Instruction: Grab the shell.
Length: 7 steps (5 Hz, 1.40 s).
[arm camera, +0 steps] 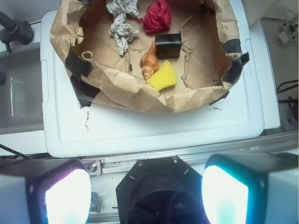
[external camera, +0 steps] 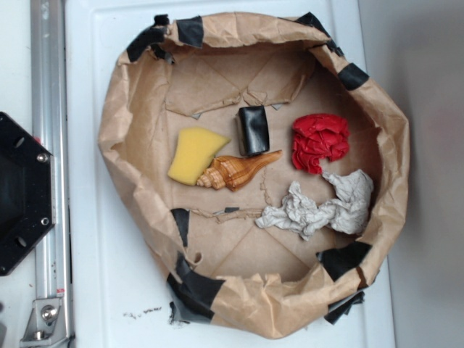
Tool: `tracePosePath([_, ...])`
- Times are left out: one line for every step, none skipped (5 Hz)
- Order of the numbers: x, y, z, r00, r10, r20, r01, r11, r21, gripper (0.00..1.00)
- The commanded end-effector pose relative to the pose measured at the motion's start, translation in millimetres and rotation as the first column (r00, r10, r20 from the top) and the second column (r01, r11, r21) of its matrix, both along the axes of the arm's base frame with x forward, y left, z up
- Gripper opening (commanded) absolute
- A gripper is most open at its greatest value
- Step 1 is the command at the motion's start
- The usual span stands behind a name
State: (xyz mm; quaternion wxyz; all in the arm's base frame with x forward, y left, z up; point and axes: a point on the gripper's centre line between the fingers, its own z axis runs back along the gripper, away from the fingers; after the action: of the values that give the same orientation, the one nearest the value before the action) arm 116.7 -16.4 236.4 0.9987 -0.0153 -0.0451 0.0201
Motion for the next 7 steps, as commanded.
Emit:
tracePosePath([0,0,0,1.000,0.000,0.000,0.000,1.000,0.000,1.00])
tracePosePath([35,9,-29,0.997,-0.041,0.061,0.038,0.998,0.041,1.00])
tracePosePath([57,15,-54,0.989,-0.121,0.083,0.114,0.989,0.090,1.00])
tracePosePath([87,25,-77,0.989,-0.104,0.106,0.100,0.994,0.046,1.00])
tracePosePath([126,36,-110,0.999,-0.051,0.018,0.050,0.998,0.026,1.00])
tracePosePath([145,34,-139,0.999,-0.029,-0.040,0.030,0.999,0.023,1.00])
tracePosePath([147,22,-172,0.993,-0.048,-0.104,0.048,0.999,0.001,1.00])
